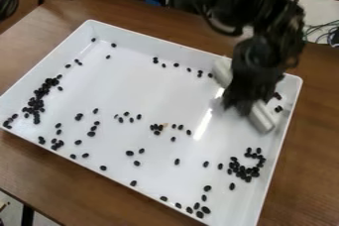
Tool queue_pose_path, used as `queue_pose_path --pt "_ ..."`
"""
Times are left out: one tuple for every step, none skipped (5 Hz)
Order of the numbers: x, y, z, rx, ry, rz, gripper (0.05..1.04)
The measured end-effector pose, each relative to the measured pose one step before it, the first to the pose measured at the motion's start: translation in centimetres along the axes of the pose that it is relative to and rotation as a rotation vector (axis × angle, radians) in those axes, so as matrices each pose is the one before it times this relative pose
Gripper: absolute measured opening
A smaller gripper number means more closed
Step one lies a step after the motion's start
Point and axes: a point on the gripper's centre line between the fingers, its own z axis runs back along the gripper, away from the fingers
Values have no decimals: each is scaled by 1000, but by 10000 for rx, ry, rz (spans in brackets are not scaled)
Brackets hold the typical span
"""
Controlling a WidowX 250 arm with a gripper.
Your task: Sweep into pile
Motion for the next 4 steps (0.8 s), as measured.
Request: queue_pose_path --pt "-911 219 137 -58 118 -65 361" --pt "-932 1125 -390 -84 158 -84 361" --pt "-1202 1338 -45 -153 393 -212 361" --pt "-1194 2123 260 -45 635 -576 361"
